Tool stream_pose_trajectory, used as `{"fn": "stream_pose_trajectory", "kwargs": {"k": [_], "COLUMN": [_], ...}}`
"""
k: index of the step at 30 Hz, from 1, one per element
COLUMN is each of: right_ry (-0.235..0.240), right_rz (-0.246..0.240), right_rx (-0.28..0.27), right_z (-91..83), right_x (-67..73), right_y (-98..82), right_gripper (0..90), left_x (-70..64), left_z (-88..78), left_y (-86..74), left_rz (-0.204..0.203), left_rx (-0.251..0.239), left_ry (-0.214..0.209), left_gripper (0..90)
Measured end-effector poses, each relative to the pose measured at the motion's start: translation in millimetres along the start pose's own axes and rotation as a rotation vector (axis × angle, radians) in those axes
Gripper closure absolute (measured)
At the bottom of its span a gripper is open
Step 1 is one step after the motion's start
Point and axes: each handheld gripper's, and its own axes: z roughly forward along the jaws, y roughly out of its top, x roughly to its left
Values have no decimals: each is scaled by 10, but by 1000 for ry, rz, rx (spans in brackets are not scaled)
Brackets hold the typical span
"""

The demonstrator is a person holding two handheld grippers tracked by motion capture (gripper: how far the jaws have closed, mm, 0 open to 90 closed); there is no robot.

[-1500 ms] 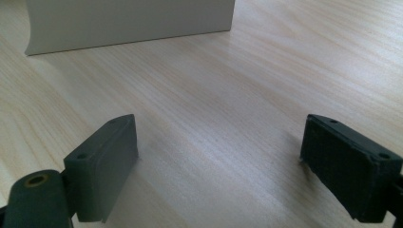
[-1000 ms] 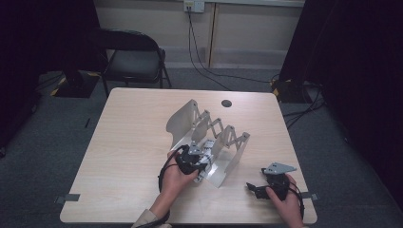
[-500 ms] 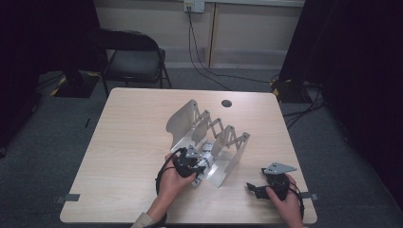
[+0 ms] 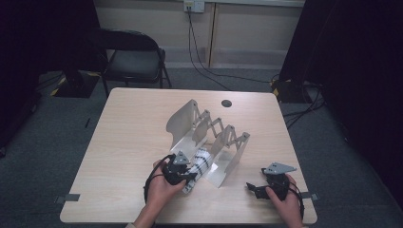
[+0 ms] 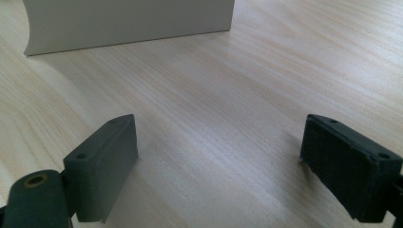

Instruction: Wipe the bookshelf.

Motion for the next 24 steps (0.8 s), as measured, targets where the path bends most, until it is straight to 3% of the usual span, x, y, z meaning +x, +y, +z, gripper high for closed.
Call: {"fn": "stream_pose_trajectory", "kwargs": {"k": [12,24], "right_ry": [-4,-4], "right_rz": [1,2], "right_rx": [-1,-1], "right_z": [1,1], "right_x": [4,5], "right_y": [-1,-1], "right_gripper": [114,113], "left_x": [-226,-384], "left_z": [-28,69], "left_y": [-67,29], "left_rz": [25,66], "left_rx": [-17,-19], "left_ry": [-55,-101], "left_gripper": [757,756]}}
